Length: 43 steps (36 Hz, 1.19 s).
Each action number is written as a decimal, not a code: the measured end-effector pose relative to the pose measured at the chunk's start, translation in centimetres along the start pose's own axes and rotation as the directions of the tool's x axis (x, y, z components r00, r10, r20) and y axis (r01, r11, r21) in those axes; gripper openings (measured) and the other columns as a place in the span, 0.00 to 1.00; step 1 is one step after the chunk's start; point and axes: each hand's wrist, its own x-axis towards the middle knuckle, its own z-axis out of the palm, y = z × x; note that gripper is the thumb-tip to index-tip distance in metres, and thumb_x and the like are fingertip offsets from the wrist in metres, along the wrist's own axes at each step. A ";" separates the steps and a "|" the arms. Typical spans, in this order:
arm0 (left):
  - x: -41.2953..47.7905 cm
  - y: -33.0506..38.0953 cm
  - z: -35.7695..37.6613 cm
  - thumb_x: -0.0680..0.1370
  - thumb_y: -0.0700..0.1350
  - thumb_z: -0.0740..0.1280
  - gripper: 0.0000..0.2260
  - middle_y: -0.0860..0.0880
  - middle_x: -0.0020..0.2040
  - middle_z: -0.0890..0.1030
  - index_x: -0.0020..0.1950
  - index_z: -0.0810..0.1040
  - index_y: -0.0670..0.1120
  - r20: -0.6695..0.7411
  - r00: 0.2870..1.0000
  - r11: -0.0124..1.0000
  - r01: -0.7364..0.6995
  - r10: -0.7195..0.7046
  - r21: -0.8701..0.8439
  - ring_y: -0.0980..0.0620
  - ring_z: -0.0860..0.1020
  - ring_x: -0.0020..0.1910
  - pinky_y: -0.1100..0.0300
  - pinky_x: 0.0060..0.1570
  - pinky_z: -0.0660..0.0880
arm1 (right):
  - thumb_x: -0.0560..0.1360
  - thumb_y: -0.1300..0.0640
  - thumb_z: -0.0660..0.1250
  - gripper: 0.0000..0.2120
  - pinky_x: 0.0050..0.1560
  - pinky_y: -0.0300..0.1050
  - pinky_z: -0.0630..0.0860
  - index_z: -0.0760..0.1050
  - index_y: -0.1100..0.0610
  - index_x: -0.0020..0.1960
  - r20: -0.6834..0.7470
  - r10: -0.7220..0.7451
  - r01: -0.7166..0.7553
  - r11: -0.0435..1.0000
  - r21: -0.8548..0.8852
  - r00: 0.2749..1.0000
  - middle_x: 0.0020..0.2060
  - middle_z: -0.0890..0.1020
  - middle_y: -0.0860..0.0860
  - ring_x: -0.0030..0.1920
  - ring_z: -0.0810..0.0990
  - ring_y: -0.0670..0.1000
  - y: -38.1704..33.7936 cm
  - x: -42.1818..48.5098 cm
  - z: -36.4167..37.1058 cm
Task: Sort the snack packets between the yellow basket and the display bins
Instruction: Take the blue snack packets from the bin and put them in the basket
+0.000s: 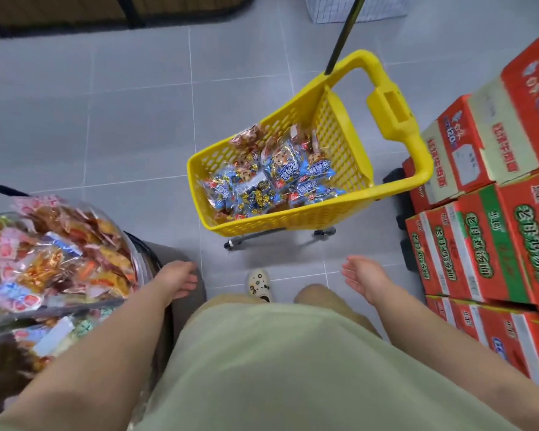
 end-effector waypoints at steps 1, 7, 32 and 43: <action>0.5 1.2 -0.4 0.80 0.45 0.60 0.06 0.46 0.43 0.78 0.54 0.73 0.44 -0.010 1.000 1.000 -0.012 0.012 0.011 0.50 0.75 0.37 0.60 0.39 0.70 | 0.80 0.57 0.58 0.14 0.56 0.46 0.73 0.71 0.59 0.63 0.002 -0.008 0.008 1.000 0.003 1.000 0.41 0.77 0.51 0.49 0.76 0.52 -1.1 0.1 0.7; 2.6 6.6 -0.3 0.81 0.45 0.57 0.06 0.45 0.41 0.77 0.52 0.72 0.44 -0.008 0.999 0.999 -0.037 0.037 -0.025 0.51 0.74 0.36 0.62 0.39 0.69 | 0.80 0.59 0.57 0.14 0.55 0.47 0.74 0.71 0.60 0.64 0.060 -0.022 0.024 1.000 -0.021 0.998 0.38 0.76 0.51 0.39 0.75 0.48 -7.4 1.5 4.6; 16.6 16.6 1.5 0.80 0.47 0.62 0.25 0.32 0.70 0.64 0.71 0.61 0.35 -0.274 0.942 0.969 0.229 -0.196 0.093 0.34 0.65 0.69 0.46 0.66 0.63 | 0.74 0.61 0.68 0.21 0.37 0.41 0.70 0.66 0.63 0.64 0.186 -0.216 0.283 0.648 -0.708 0.959 0.44 0.75 0.52 0.39 0.74 0.50 -23.8 15.1 16.7; 20.2 14.2 2.2 0.82 0.43 0.57 0.16 0.33 0.62 0.74 0.68 0.66 0.37 -0.161 0.979 0.990 0.135 -0.127 0.040 0.36 0.75 0.60 0.46 0.61 0.73 | 0.72 0.50 0.71 0.24 0.43 0.46 0.73 0.71 0.57 0.65 0.183 -0.288 0.315 0.531 -0.786 0.940 0.52 0.78 0.52 0.46 0.74 0.52 -21.3 16.5 17.2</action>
